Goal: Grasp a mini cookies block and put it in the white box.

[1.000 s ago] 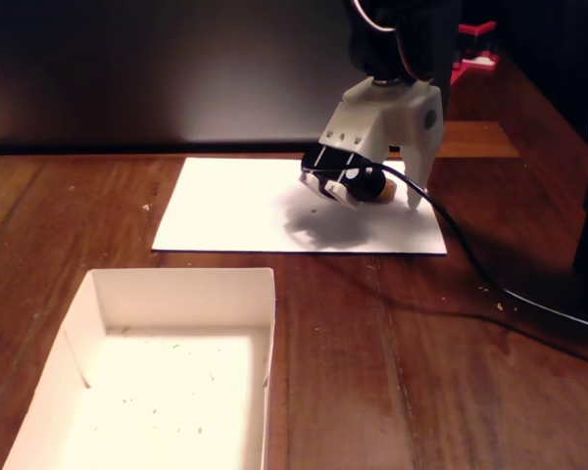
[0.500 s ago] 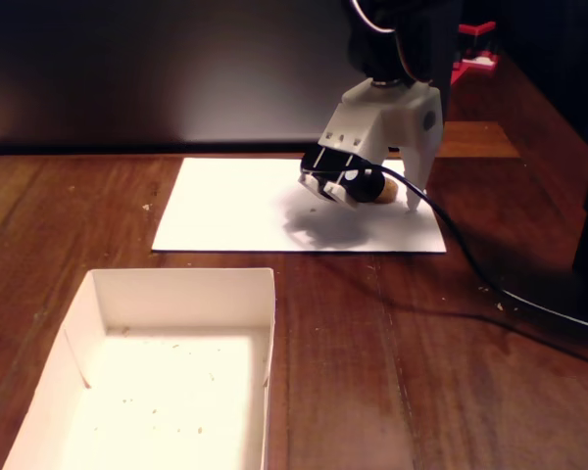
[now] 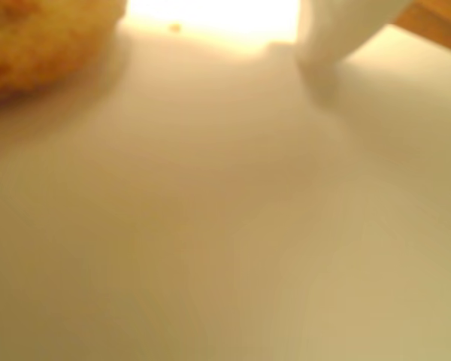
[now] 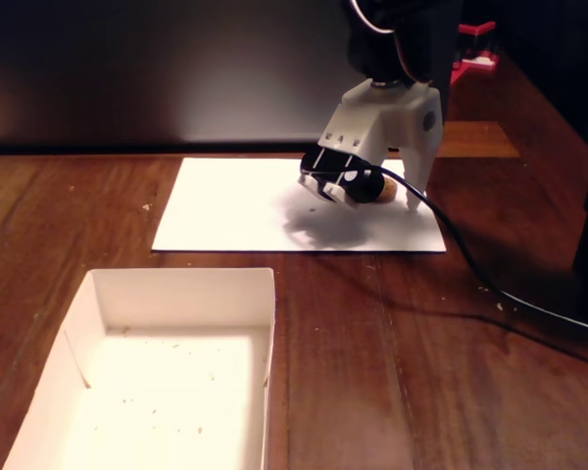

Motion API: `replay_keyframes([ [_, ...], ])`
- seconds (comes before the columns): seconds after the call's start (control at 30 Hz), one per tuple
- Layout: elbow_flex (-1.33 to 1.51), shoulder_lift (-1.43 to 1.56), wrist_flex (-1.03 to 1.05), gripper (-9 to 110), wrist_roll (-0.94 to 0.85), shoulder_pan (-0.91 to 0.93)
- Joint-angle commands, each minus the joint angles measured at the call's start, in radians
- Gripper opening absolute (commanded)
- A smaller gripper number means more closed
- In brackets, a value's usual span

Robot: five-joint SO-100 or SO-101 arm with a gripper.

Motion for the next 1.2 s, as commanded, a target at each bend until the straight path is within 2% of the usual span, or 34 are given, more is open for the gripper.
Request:
replay_keyframes([
  [0.0, -0.034, 0.011, 0.006, 37, 0.003, 0.002],
  [0.1, -0.034, 0.011, 0.0, 33, 0.0, 0.003],
  [0.43, -0.034, 0.014, -0.014, 32, 0.003, 0.005],
  [0.97, -0.034, 0.014, -0.021, 22, 0.0, 0.006],
  [1.17, -0.035, 0.014, -0.021, 22, 0.0, 0.006],
])
